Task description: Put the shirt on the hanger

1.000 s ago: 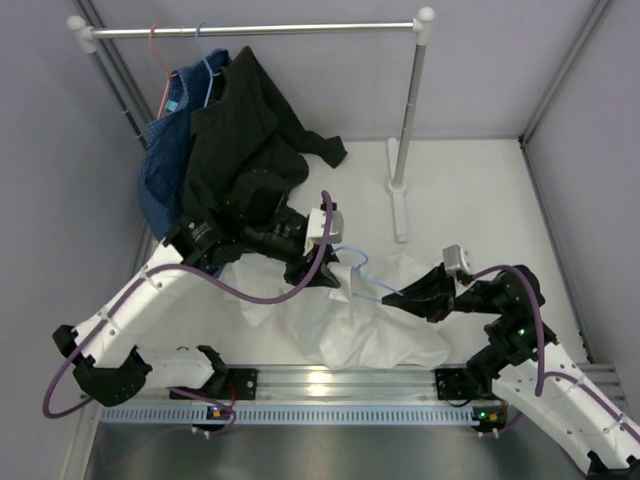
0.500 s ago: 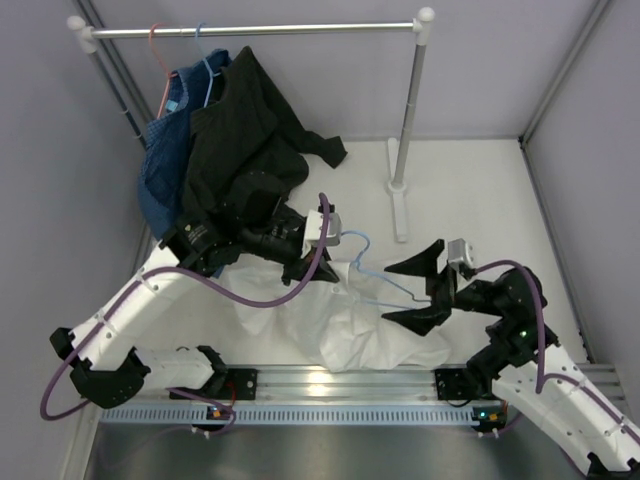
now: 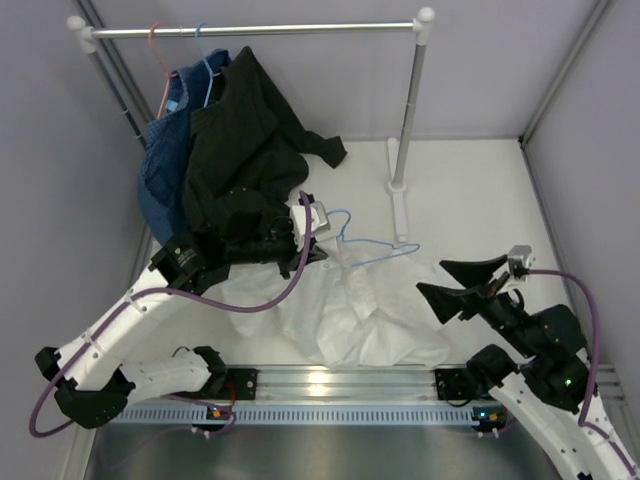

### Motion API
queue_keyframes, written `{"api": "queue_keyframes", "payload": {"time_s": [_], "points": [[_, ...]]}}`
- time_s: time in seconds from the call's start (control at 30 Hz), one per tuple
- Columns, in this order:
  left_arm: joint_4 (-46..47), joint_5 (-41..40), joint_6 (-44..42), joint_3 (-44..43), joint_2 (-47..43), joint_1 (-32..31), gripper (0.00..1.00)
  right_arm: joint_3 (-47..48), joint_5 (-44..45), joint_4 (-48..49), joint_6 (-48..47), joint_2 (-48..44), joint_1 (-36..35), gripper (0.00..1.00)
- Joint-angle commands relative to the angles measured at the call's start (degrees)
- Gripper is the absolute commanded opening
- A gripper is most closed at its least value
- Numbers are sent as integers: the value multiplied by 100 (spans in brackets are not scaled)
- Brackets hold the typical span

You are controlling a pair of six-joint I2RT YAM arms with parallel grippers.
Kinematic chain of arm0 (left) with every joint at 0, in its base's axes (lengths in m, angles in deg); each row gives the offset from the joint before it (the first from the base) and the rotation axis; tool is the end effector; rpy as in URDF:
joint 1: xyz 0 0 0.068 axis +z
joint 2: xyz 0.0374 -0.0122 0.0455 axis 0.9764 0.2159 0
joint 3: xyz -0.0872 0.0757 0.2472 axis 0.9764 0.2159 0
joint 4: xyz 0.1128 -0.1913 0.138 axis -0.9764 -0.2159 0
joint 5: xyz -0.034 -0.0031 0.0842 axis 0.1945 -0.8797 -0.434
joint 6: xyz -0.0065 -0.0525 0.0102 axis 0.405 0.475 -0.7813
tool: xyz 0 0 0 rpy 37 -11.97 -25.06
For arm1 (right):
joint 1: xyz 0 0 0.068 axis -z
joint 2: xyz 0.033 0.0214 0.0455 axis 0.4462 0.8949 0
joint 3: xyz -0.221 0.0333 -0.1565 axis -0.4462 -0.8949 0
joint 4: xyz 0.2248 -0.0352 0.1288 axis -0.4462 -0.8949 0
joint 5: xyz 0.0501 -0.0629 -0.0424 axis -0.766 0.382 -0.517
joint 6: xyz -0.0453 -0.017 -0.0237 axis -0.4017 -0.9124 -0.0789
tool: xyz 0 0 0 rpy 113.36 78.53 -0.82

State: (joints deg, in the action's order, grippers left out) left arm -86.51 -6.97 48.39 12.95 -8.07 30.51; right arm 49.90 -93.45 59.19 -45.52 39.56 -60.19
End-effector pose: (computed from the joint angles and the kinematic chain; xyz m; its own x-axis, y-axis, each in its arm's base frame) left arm 0.1335 -0.1634 0.4161 -0.0634 0.4194 -0.9056 0.9595 0.2751 0.0602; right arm 0.0419 0.0343 0.3141 -0.1304 0.3924 -0.9105 -0.6774 0.6353 0.3708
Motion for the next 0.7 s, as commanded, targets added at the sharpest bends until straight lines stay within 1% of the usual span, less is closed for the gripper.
{"api": "queue_keyframes", "payload": {"time_s": [0.0, 0.03, 0.07, 0.1, 0.17, 0.2, 0.27, 0.3, 0.37, 0.4, 0.5, 0.53, 0.57, 0.6, 0.63, 0.67], "points": [[860, -286, 250, -56, -55, 18, 0, -190, -591, -395, 389, 294, -41, 89], [860, -286, 250, -83, -2, 18, 0, -270, -751, -316, 424, 504, -41, 83], [869, -407, 285, -100, 33, 18, 0, -375, -1040, -19, 546, 567, -41, 81], [904, -557, 364, -144, 60, 18, 0, -646, -1139, 192, 661, 628, -41, 79], [957, -742, 487, -171, 86, 27, 0, -1094, -1384, 649, 959, 725, -41, 79], [1009, -751, 514, -171, 78, 35, 0, -1201, -1446, 1113, 978, 978, -41, 80], [1062, -751, 627, -188, 25, 36, 0, -1325, -1439, 1415, 952, 1339, -41, 81], [1088, -682, 654, -197, 7, 44, 0, -1343, -1438, 1712, 917, 1732, -41, 82], [1097, -532, 672, -215, -63, 44, 0, -1378, -1360, 2056, 812, 2112, -58, 84], [1115, -410, 689, -215, -98, 44, 0, -1378, -1359, 2336, 777, 2506, -50, 86], [1124, -260, 707, -215, -168, 44, 0, -1422, -1482, 2803, 697, 3114, -50, 86], [1124, -224, 716, -206, -186, 44, 0, -1457, -1526, 3153, 706, 3195, -50, 85], [1124, -241, 725, -189, -195, 44, 0, -1544, -1622, 3339, 775, 3274, -50, 84], [1124, -259, 716, -180, -204, 44, 0, -1597, -1693, 3550, 820, 3353, -58, 77], [1124, -277, 725, -162, -221, 44, 0, -1641, -1745, 3865, 890, 3388, -50, 72], [1124, -286, 725, -153, -230, 44, 0, -1685, -1763, 3955, 917, 3415, -50, 68]]}}
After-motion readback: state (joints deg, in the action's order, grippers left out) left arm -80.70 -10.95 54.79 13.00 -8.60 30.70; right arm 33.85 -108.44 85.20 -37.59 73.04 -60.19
